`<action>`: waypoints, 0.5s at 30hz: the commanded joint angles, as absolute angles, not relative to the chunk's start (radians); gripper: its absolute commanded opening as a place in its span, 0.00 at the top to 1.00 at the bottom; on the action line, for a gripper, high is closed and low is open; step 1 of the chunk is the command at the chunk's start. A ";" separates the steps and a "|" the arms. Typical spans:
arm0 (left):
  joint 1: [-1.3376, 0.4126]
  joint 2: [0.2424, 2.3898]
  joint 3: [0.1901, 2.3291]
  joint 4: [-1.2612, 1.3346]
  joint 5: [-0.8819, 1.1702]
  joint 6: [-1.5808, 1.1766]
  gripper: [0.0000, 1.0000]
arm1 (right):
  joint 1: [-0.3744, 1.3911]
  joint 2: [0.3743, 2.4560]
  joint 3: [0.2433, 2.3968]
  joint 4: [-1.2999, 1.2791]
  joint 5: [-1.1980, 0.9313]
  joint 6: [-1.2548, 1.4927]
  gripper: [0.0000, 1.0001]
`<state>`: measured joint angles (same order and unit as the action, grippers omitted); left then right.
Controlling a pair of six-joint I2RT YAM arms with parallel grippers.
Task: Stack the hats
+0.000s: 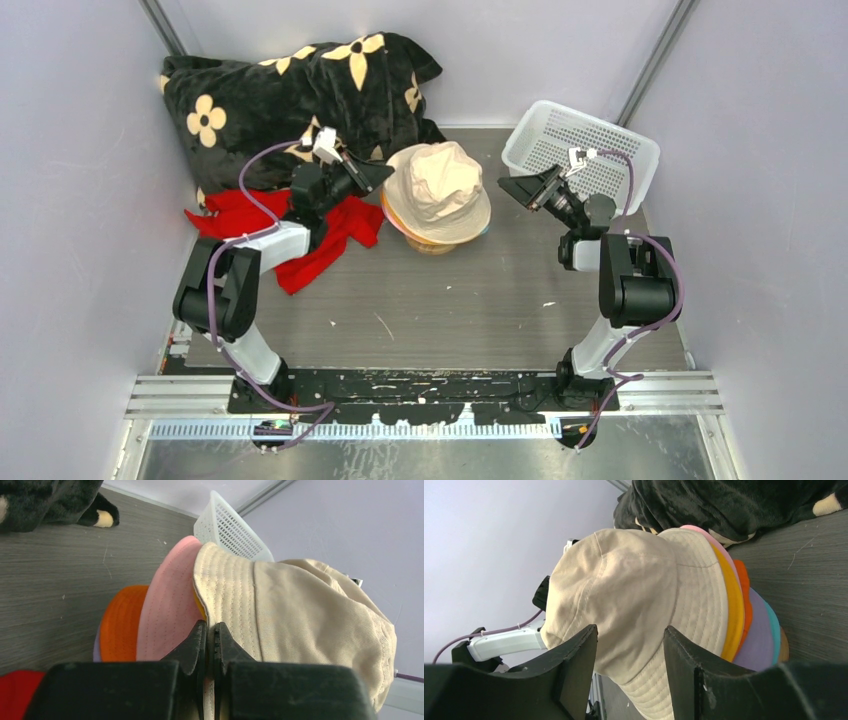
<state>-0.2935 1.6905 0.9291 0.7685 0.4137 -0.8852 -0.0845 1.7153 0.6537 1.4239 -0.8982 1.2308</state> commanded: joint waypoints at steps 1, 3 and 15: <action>-0.295 1.644 0.860 0.844 0.395 -0.876 1.00 | -0.080 1.696 0.637 1.463 -0.913 1.199 0.44; -0.295 1.647 0.828 0.885 0.390 -0.893 1.00 | -0.076 1.688 0.631 1.422 -0.914 1.170 0.44; -0.295 1.679 0.774 0.979 0.397 -0.946 1.00 | 0.025 1.644 0.662 1.147 -0.857 0.964 0.44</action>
<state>-0.2943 1.6760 0.7998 0.9154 0.3874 -0.9413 -0.0017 1.6997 0.6243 1.2247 -0.8883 1.0710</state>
